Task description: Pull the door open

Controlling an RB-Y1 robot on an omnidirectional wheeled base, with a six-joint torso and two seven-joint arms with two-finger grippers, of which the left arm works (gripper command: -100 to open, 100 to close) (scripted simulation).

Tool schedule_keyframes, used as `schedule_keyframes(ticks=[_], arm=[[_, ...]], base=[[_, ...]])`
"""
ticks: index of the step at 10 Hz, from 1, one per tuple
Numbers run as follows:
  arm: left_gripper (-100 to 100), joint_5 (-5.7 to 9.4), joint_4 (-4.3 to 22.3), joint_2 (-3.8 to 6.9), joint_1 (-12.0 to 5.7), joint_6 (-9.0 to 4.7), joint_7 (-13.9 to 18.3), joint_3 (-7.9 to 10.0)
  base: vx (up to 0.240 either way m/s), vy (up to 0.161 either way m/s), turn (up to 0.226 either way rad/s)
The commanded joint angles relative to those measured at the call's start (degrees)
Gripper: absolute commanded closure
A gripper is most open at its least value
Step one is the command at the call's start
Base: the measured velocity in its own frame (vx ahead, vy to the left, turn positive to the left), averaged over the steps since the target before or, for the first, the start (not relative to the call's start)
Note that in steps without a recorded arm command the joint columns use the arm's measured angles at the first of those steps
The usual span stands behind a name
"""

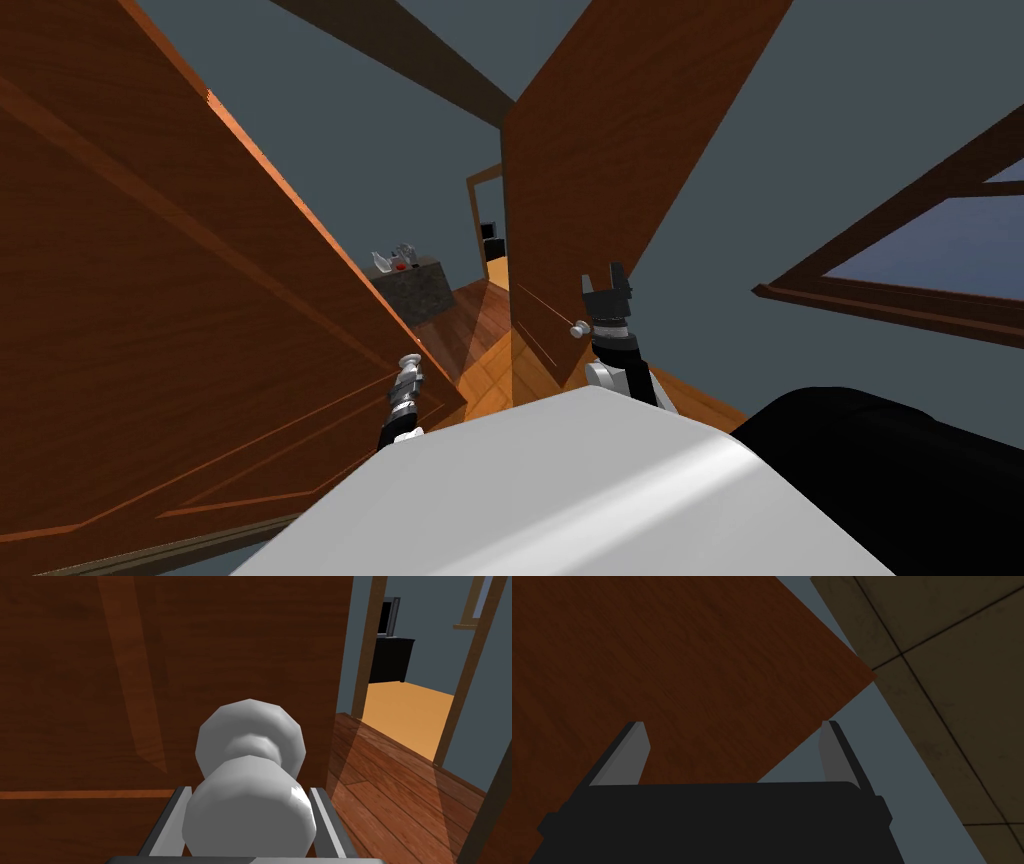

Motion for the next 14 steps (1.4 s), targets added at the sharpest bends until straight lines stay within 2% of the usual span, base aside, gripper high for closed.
schedule_keyframes(ticks=[1,6,7,8,13,14], arm=[[100,-0.59,0.3,0.47,0.21,-0.25,1.3,-1.22],[100,-2.80,-1.1,3.12,1.13,-0.44,5.8,-5.69],[100,-2.59,-1.1,2.64,1.18,-0.12,5.1,-5.30],[100,-3.35,-1.4,3.44,1.85,-0.70,6.5,-6.78],[100,-5.65,-2.7,6.64,3.58,-3.20,11.0,-11.15],[100,-5.92,-2.9,7.02,3.79,-3.50,11.6,-11.67]], base=[[-0.222,0.028,-0.070],[-0.248,0.030,-0.087],[-0.106,0.003,-0.025],[-0.170,0.033,-0.077],[-0.247,0.039,-0.080],[-0.247,0.049,-0.066]])
